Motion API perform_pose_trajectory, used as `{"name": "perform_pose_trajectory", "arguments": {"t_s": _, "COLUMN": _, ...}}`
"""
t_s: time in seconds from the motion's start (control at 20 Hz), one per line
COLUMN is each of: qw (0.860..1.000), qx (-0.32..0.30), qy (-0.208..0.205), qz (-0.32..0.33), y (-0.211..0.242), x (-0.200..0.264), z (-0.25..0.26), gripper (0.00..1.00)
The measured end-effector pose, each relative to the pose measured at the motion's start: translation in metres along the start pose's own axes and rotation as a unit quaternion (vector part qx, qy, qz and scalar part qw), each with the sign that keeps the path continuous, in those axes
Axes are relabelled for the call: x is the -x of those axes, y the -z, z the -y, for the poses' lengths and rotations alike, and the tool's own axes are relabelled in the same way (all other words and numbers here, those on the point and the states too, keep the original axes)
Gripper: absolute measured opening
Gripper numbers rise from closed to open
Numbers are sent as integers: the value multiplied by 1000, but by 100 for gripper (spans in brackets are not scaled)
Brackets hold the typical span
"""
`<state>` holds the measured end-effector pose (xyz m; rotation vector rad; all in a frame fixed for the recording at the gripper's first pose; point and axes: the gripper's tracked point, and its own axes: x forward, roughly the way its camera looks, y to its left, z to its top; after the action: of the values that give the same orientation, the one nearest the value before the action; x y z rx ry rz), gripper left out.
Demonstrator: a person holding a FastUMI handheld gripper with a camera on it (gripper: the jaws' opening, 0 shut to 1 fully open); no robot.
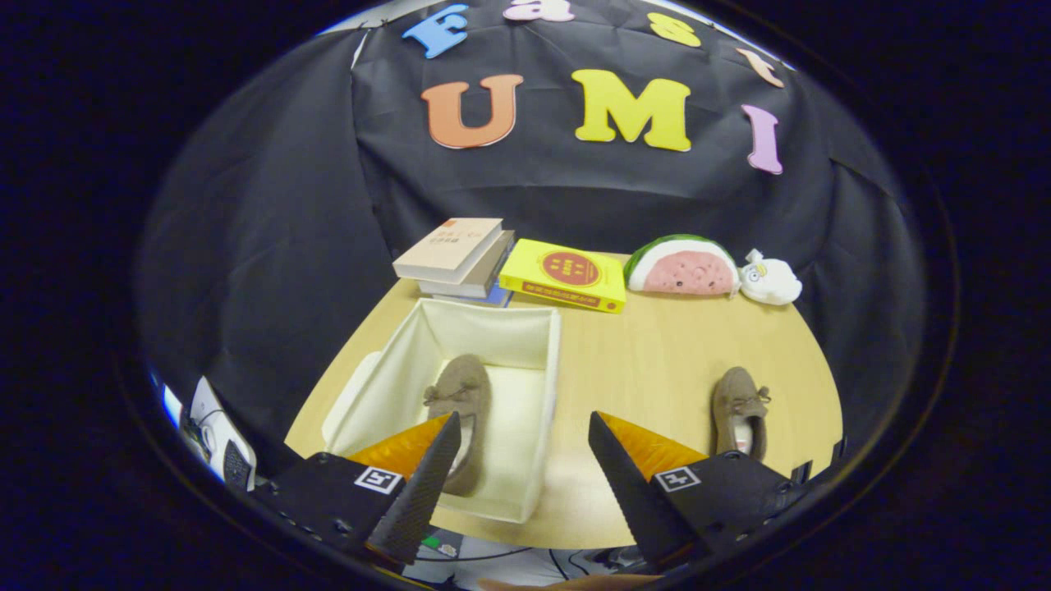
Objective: Open the storage box then place both shoes into the box .Put the left shoe in first, then the right shoe, with the right side of both shoes facing outward in a uniform manner.
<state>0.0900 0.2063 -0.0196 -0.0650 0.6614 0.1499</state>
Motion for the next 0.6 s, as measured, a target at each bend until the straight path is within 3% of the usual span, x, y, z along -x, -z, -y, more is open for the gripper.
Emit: {"name": "perform_pose_trajectory", "arguments": {"t_s": 0.6, "qw": 994, "qx": -73, "qy": 79, "qz": -35, "y": 37, "x": -7, "z": 227, "gripper": 95}}
